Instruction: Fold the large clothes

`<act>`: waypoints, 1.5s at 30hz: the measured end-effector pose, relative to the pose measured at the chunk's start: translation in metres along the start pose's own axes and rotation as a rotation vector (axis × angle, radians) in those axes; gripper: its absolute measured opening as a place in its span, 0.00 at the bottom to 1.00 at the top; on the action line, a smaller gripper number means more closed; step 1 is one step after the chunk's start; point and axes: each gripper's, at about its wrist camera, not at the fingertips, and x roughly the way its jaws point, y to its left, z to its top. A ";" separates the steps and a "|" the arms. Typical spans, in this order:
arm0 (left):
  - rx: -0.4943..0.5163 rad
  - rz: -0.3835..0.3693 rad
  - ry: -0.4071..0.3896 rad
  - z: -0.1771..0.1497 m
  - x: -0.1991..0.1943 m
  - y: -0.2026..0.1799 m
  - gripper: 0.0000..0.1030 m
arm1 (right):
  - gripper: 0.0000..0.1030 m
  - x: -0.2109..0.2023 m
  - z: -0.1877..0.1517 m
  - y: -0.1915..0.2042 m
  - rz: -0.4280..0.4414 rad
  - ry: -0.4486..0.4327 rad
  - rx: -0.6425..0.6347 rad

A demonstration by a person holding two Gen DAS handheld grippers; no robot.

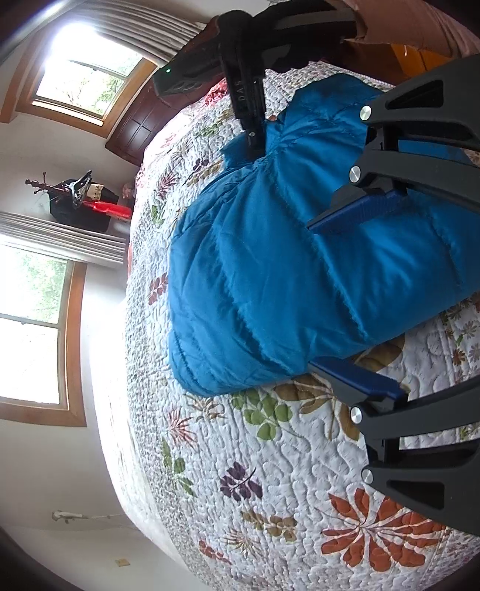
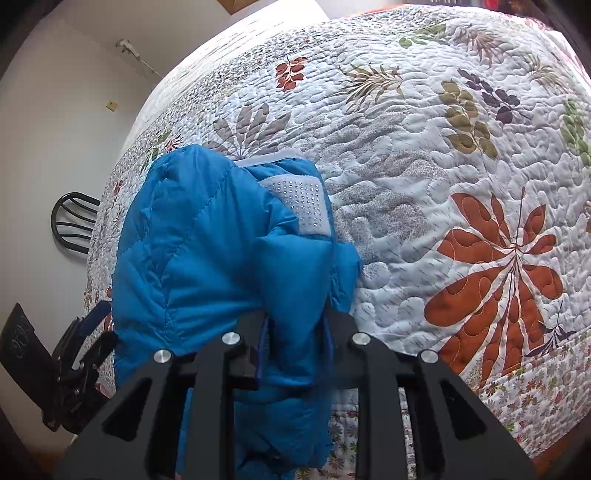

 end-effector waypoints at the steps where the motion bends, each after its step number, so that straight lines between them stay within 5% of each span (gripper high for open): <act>1: -0.007 0.011 -0.004 0.005 0.002 0.002 0.65 | 0.22 0.000 0.000 0.000 -0.002 -0.001 -0.002; 41: -0.061 0.010 0.037 0.022 0.042 0.020 0.66 | 0.25 0.009 0.000 -0.002 -0.014 0.004 -0.007; 45: -0.058 0.017 0.039 0.022 0.042 0.020 0.66 | 0.32 0.002 0.000 0.003 -0.027 -0.012 -0.011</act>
